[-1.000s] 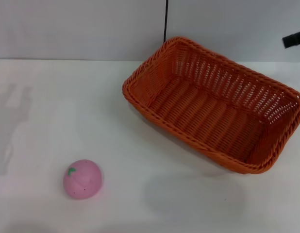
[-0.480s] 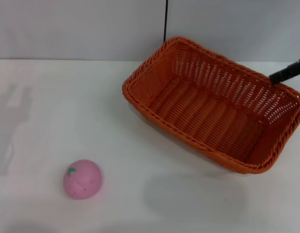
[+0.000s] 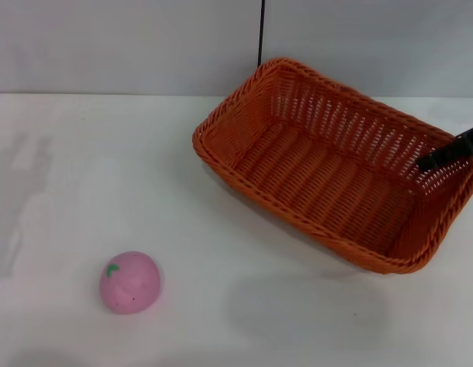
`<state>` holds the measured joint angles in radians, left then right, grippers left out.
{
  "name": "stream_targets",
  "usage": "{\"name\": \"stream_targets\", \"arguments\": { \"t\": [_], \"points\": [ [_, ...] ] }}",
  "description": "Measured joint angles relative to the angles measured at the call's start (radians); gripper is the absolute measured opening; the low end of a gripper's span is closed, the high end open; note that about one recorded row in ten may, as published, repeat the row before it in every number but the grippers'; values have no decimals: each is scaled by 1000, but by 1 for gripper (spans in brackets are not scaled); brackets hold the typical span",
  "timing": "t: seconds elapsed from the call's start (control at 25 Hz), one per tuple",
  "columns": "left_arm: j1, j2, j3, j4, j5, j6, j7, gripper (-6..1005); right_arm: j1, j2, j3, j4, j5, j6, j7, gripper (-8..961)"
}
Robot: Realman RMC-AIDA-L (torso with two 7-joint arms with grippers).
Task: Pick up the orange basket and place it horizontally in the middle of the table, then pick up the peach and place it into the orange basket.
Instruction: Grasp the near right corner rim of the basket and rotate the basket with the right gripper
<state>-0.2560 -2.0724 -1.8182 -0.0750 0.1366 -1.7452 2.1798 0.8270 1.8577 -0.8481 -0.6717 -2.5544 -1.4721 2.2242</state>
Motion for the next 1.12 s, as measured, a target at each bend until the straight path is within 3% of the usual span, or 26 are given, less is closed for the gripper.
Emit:
{"name": "stream_targets", "arguments": {
  "t": [0.24,0.6,0.8,1.0,1.12],
  "points": [
    [0,0,2,0,0,4,0,510,0,18,-10,-10,-12,0,-23,725],
    [0,0,4,0,0,7,0,510,4,20,-11,-13,-14,-6,-30,537],
    [0,0,4,0,0,8,0,509,-5,20,-2,-42,-11,-22,-30,294],
    [0,0,4,0,0,10,0,509,-17,22,21,-118,-5,-72,-43,145],
    [0,0,4,0,0,11,0,509,-31,31,26,-202,4,-104,-60,145]
  ]
}}
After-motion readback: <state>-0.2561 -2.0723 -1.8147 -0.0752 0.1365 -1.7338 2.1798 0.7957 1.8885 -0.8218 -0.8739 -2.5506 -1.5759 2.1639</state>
